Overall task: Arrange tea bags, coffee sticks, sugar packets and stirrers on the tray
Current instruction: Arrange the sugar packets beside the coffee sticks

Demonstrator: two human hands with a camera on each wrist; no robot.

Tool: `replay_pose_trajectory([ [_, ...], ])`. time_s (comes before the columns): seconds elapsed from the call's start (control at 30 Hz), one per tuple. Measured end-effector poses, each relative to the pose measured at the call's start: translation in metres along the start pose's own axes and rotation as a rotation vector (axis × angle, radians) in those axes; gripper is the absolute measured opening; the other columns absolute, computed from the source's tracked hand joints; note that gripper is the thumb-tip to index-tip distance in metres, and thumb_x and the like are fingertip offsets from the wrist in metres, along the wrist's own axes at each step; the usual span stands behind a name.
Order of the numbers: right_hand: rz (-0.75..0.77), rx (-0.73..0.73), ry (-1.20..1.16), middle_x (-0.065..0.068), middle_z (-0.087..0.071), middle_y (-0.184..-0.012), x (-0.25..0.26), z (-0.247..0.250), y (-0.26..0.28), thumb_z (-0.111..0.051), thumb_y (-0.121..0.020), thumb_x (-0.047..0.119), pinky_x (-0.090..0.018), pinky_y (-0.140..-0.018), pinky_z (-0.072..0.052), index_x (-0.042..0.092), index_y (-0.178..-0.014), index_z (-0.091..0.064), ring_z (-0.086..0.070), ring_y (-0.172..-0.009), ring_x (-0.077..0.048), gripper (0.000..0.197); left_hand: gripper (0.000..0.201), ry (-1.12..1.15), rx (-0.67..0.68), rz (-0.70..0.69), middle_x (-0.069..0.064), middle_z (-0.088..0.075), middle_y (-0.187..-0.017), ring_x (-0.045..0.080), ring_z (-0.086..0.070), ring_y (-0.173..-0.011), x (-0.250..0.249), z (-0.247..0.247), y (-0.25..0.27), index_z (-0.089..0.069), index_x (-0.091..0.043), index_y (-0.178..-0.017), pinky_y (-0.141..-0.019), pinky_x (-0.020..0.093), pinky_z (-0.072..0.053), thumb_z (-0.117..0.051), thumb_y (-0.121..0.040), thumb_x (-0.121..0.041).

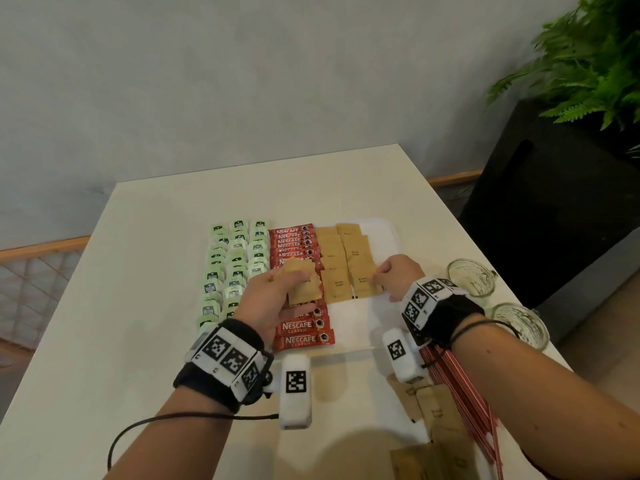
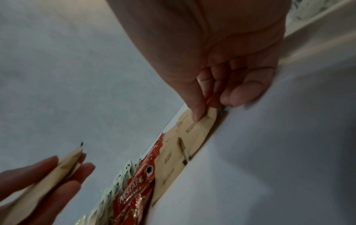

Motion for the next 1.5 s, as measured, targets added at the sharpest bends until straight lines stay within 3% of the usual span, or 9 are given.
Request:
replay_pose_trajectory([
  [0.3, 0.082, -0.05, -0.114, -0.011, -0.064, -0.078, -0.002, 0.008, 0.004, -0.061, -0.091, 0.035, -0.048, -0.08, -0.056, 0.011, -0.07, -0.057, -0.06, -0.068, -0.026, 0.032, 0.026, 0.188, 0.029, 0.093, 0.021, -0.067, -0.111, 0.03, -0.072, -0.092, 0.01, -0.02, 0.004, -0.057, -0.003, -0.121, -0.06, 0.029, -0.06, -0.056, -0.097, -0.013],
  [0.4, 0.148, -0.033, -0.326, -0.007, -0.068, -0.086, 0.006, 0.007, 0.022, -0.054, -0.095, 0.041, -0.041, -0.073, -0.055, 0.011, -0.085, -0.06, -0.063, -0.072, -0.023, 0.032, 0.024, 0.184, 0.042, 0.084, 0.018, -0.071, -0.102, 0.026, -0.073, -0.085, 0.012, -0.033, 0.007, -0.058, 0.0, -0.118, -0.06, 0.028, -0.061, -0.058, -0.095, -0.004],
  [0.53, 0.265, 0.21, -0.513, -0.005, -0.066, -0.086, 0.026, -0.009, 0.059, -0.062, -0.092, 0.035, -0.028, -0.063, -0.053, 0.007, -0.1, -0.066, -0.061, -0.065, -0.013, 0.029, 0.024, 0.154, 0.039, -0.004, 0.014, -0.074, -0.094, 0.021, -0.074, -0.077, 0.013, -0.046, 0.014, -0.061, 0.0, -0.117, -0.062, 0.027, -0.061, -0.061, -0.093, -0.001],
  [0.67, 0.311, 0.263, -0.518, -0.006, -0.064, -0.083, 0.022, -0.011, 0.078, -0.069, -0.088, 0.014, -0.028, -0.059, -0.056, 0.01, -0.09, -0.061, -0.062, -0.063, -0.014, 0.009, 0.022, -0.035, 0.06, -0.103, 0.003, -0.075, -0.087, 0.013, -0.071, -0.073, 0.019, -0.053, 0.031, -0.066, -0.011, -0.114, -0.076, 0.034, -0.062, -0.065, -0.092, -0.007],
  [0.77, 0.299, 0.254, -0.526, -0.008, -0.061, -0.087, 0.015, 0.0, 0.085, -0.066, -0.09, 0.011, -0.03, -0.056, -0.058, 0.007, -0.095, -0.062, -0.06, -0.062, -0.014, 0.007, 0.018, -0.145, 0.073, -0.122, 0.007, -0.076, -0.095, 0.02, -0.073, -0.082, 0.022, -0.054, 0.041, -0.065, -0.014, -0.112, -0.077, 0.036, -0.061, -0.063, -0.094, -0.012],
  [1.0, 0.433, 0.133, -0.238, -0.008, -0.061, -0.089, 0.027, 0.03, 0.1, -0.069, -0.086, 0.014, -0.04, -0.072, -0.061, 0.011, -0.079, -0.054, -0.064, -0.079, -0.019, 0.017, 0.018, -0.235, 0.059, -0.177, 0.011, -0.073, -0.107, 0.023, -0.075, -0.085, -0.011, -0.041, 0.056, -0.065, -0.011, -0.112, -0.075, 0.035, -0.062, -0.056, -0.098, -0.018],
  [1.2, 0.459, 0.18, -0.175, -0.021, -0.067, -0.098, 0.047, 0.026, 0.115, -0.065, -0.087, 0.008, -0.029, -0.059, -0.059, 0.001, -0.092, -0.054, -0.069, -0.082, -0.019, 0.013, 0.013, -0.4, 0.166, -0.229, 0.011, -0.073, -0.104, 0.026, -0.073, -0.085, -0.031, -0.047, 0.065, -0.067, -0.015, -0.104, -0.073, 0.036, -0.062, -0.057, -0.098, -0.016],
  [1.37, 0.45, 0.183, -0.135, -0.007, -0.072, -0.089, 0.058, 0.021, 0.115, -0.072, -0.084, 0.012, -0.029, -0.067, -0.059, 0.009, -0.097, -0.067, -0.069, -0.083, -0.024, 0.014, 0.025, -0.411, 0.29, -0.201, 0.012, -0.075, -0.1, 0.024, -0.074, -0.088, -0.025, -0.048, 0.067, -0.067, -0.006, -0.112, -0.078, 0.038, -0.062, -0.065, -0.094, -0.022],
  [1.5, 0.386, 0.104, -0.273, -0.01, -0.071, -0.088, 0.059, 0.015, 0.107, -0.079, -0.079, 0.015, -0.023, -0.059, -0.055, 0.006, -0.11, -0.064, -0.066, -0.071, -0.023, 0.036, 0.026, -0.352, 0.273, -0.221, 0.016, -0.074, -0.099, 0.02, -0.073, -0.077, -0.024, -0.039, 0.062, -0.067, -0.002, -0.113, -0.063, 0.026, -0.061, -0.068, -0.091, -0.016],
])
Point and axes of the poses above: each hand's wrist, its own y-axis away from the middle knuckle, its own z-axis out of the back of the hand, x = y × z, the point moved 8 cm from there along -y, towards the middle knuckle
